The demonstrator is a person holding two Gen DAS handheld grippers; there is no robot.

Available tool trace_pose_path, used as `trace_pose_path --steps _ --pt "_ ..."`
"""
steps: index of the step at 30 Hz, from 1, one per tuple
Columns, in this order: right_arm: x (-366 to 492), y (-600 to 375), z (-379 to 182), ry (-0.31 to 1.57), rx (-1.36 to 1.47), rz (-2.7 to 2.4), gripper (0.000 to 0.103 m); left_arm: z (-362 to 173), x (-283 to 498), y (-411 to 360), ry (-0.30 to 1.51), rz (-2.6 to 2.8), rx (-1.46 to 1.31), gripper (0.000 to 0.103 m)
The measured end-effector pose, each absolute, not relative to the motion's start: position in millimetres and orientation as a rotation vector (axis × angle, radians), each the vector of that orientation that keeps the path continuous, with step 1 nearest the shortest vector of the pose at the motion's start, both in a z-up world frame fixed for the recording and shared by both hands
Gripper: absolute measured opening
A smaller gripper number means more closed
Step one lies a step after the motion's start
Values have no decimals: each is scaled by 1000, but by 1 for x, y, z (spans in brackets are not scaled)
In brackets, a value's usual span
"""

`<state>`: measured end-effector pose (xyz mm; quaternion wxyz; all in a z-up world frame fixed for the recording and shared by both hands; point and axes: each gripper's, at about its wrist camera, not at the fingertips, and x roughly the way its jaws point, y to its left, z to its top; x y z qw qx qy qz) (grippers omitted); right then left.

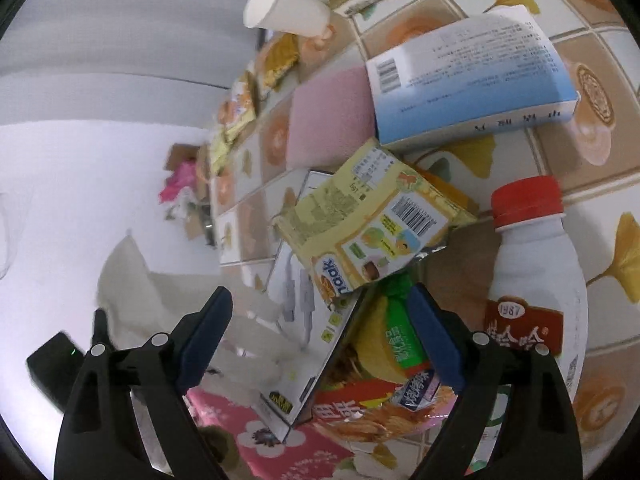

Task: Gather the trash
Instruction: 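Grasp the white tissue with the left gripper while the right grasps the yellow snack wrapper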

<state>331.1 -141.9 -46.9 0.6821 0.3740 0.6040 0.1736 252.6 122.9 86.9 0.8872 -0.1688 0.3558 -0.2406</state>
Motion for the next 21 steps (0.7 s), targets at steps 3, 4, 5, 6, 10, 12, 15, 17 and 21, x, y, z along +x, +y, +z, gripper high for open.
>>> trace_pose_path --steps 3,4,5,6,10,12,15,17,21 --pt "335 -132 -48 1367 819 355 87 85 252 125 736 -510 -364 0" --pt "337 -132 -50 1365 821 335 86 84 252 126 735 -514 -369 0" --pt "338 -132 -52 1364 828 314 85 83 252 126 735 -517 -372 0" --pt "340 -133 -55 1365 838 301 81 82 252 126 735 -520 -376 0" --pt "341 -136 -67 1357 878 230 64 79 252 129 734 -533 -392 0" --pt "339 -140 -72 1347 902 201 56 79 252 130 734 -542 -400 0" --pt "334 -147 -75 1318 942 183 44 78 251 130 733 -554 -407 0" --pt "331 -151 -74 1289 956 173 37 77 250 130 733 -561 -408 0" --pt "326 -159 -73 1247 991 163 26 77 250 129 735 -571 -408 0"
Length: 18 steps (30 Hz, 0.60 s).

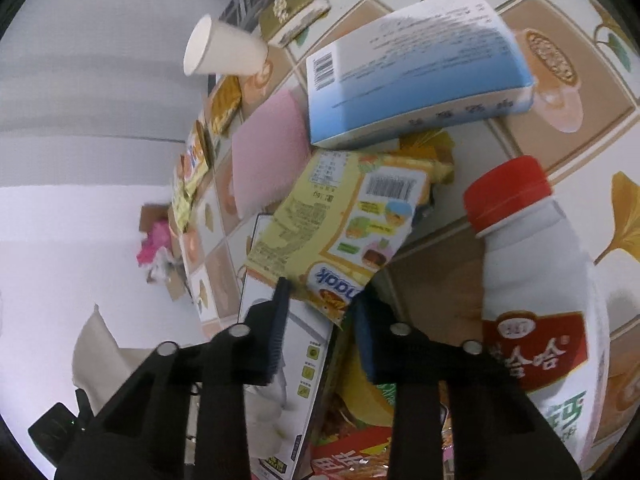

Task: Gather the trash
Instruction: 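Grasp the white tissue with the left gripper while the right grasps the yellow snack wrapper, then carry the tissue and yellow wrapper with both grippers over the blue wastebasket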

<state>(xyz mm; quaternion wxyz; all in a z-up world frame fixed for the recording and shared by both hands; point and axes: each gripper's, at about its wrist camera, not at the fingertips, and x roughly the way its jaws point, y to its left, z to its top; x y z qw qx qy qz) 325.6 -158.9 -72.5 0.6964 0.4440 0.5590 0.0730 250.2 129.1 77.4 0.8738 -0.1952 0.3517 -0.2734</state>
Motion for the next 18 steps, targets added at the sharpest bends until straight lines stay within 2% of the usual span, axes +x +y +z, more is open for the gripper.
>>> trace_pose_path --steps 7,18 --pt "314 -167 -59 1175 1001 221 10 81 248 125 726 -576 -404 0" --pt "280 -195 -24 1028 1064 387 7 107 240 99 694 -593 -359 0"
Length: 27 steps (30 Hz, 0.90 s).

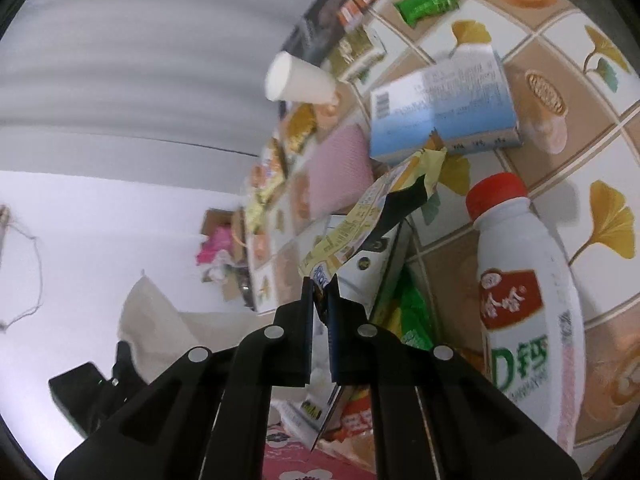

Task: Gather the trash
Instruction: 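Carry the tissue and yellow wrapper with both grippers over the blue wastebasket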

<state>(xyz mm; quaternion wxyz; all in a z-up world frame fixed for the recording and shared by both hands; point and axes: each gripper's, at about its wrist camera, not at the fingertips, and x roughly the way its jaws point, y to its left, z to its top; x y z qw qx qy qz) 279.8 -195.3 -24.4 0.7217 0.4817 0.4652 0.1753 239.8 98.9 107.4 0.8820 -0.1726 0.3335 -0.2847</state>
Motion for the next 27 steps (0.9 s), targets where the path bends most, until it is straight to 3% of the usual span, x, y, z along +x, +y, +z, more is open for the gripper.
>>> trace_pose_path --steps 13,27 --pt "184 -307 5 710 1192 418 7 142 232 2 674 -731 -245 0" --pt "42 -467 -21 407 1303 73 7 151 218 -226 744 -1048 -30 0"
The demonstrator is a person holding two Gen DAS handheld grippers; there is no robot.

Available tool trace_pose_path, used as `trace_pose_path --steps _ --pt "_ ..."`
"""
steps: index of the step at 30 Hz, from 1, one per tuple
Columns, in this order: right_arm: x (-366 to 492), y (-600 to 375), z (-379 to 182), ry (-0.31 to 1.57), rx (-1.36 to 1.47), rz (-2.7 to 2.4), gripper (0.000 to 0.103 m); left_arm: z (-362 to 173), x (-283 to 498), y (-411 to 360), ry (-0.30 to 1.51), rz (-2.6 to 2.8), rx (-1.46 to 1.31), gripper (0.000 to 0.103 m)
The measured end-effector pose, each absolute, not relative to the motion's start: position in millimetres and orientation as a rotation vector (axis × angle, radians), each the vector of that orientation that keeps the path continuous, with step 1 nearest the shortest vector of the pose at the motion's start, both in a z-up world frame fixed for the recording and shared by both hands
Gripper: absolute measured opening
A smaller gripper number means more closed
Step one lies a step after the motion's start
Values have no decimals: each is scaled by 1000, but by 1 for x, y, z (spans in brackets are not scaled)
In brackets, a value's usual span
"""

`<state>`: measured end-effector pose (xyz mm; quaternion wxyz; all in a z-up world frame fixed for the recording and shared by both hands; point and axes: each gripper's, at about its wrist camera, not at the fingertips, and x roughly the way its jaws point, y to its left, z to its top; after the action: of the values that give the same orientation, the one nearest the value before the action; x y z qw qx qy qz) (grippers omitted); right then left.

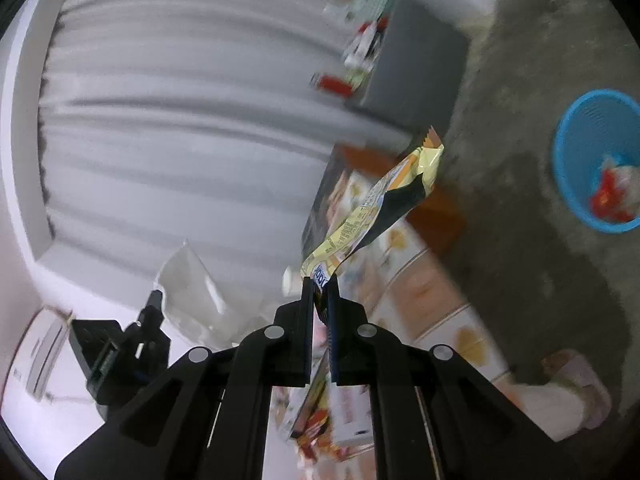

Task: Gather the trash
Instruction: 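Carry the tissue and yellow wrapper with both grippers over the blue wastebasket, then open both grippers to drop the tissue and wrapper into the basket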

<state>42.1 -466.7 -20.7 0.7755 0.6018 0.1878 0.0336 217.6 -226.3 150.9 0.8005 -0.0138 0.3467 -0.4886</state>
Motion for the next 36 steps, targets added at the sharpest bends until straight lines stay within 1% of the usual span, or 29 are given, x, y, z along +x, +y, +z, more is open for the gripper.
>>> trace_pose_path --steps 4,11,18,24,30,33,34,35,36 --pt "21 -501 -37 377 1331 -12 7 136 213 -291 784 -1101 23 0" --pt "2 -551 -84 418 1375 -151 7 74 210 -403 890 -1146 163 0" --pt "30 -598 -142 569 1387 -249 7 -4 223 -491 975 -1115 351 0" --pt "70 -633 -192 716 1389 -306 7 -58 250 -545 1023 -1103 404 0" --pt "101 -664 -226 835 1336 -400 7 -101 269 -586 1083 -1102 424 0" --pt "116 -676 -248 895 1311 -424 10 -124 277 -605 1117 -1110 413 0" --pt "121 -680 -257 927 1292 -448 12 -132 279 -609 1131 -1105 415 6" --pt "125 -683 -266 951 1277 -466 16 -142 283 -613 1149 -1087 426 24" --pt "128 -686 -273 969 1263 -480 32 -151 284 -613 1156 -1067 428 32"
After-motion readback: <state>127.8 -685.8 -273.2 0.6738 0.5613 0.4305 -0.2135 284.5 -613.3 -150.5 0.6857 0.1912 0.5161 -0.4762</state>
